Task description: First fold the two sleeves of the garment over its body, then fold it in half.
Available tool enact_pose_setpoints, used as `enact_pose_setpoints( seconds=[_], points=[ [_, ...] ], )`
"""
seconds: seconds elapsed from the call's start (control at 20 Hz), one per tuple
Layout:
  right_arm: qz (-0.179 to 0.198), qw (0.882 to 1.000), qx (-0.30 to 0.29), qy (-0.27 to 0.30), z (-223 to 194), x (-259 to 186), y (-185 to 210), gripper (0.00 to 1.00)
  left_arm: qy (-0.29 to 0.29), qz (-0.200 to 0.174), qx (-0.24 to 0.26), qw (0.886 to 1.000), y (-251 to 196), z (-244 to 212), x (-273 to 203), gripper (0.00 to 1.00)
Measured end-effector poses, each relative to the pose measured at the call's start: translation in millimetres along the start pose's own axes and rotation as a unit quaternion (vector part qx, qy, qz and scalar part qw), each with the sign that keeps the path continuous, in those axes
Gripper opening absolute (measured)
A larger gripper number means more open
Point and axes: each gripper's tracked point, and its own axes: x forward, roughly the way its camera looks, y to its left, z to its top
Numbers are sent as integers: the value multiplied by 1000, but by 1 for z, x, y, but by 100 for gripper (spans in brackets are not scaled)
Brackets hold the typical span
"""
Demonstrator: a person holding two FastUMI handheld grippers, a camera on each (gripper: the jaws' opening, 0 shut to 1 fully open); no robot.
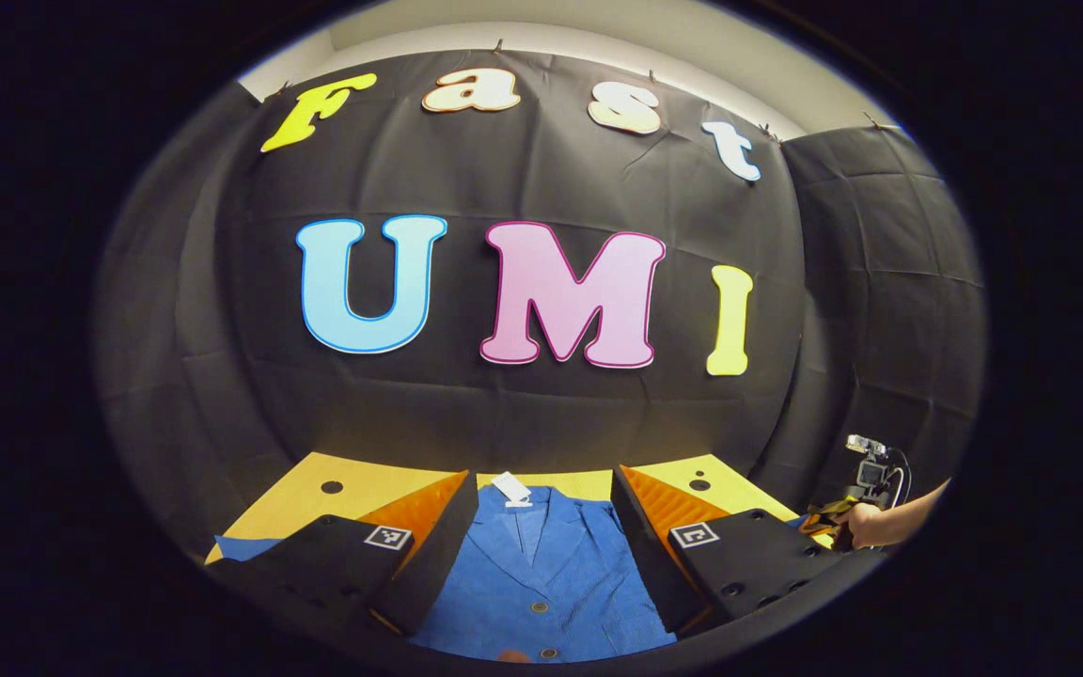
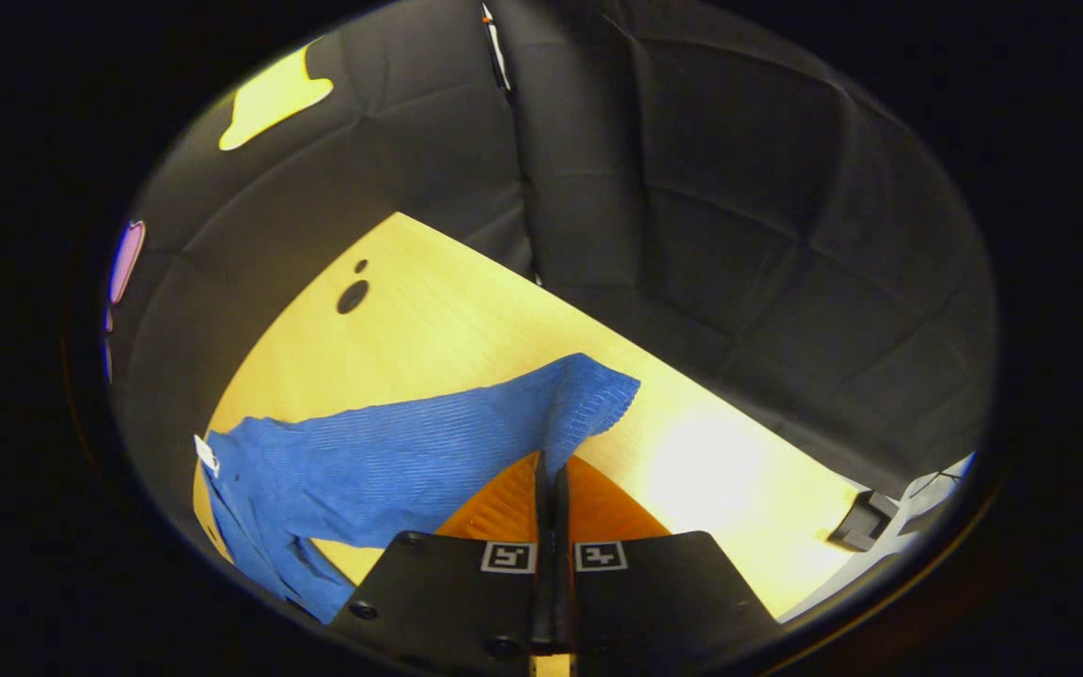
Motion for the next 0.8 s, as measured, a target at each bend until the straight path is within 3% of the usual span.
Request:
enact_pose_setpoints(
  seconds=[0.2,0.45,0.65,0.8],
  points=[
    [48,998,-3,-41,0,-43,65,1,-5,-4,-4,1000,14,-3,-17,82],
    [133,986,-70,-65,-26,-98,182,1,-17,17,-4,1000,56,-3,-44,82],
    [190,974,-108,-54,-63,-127,280,1,-21,67,-17,997,113,-10,-76,82],
    [230,961,-149,-35,-121,-146,360,0,-14,122,-32,992,166,-23,-103,82]
  ],
)
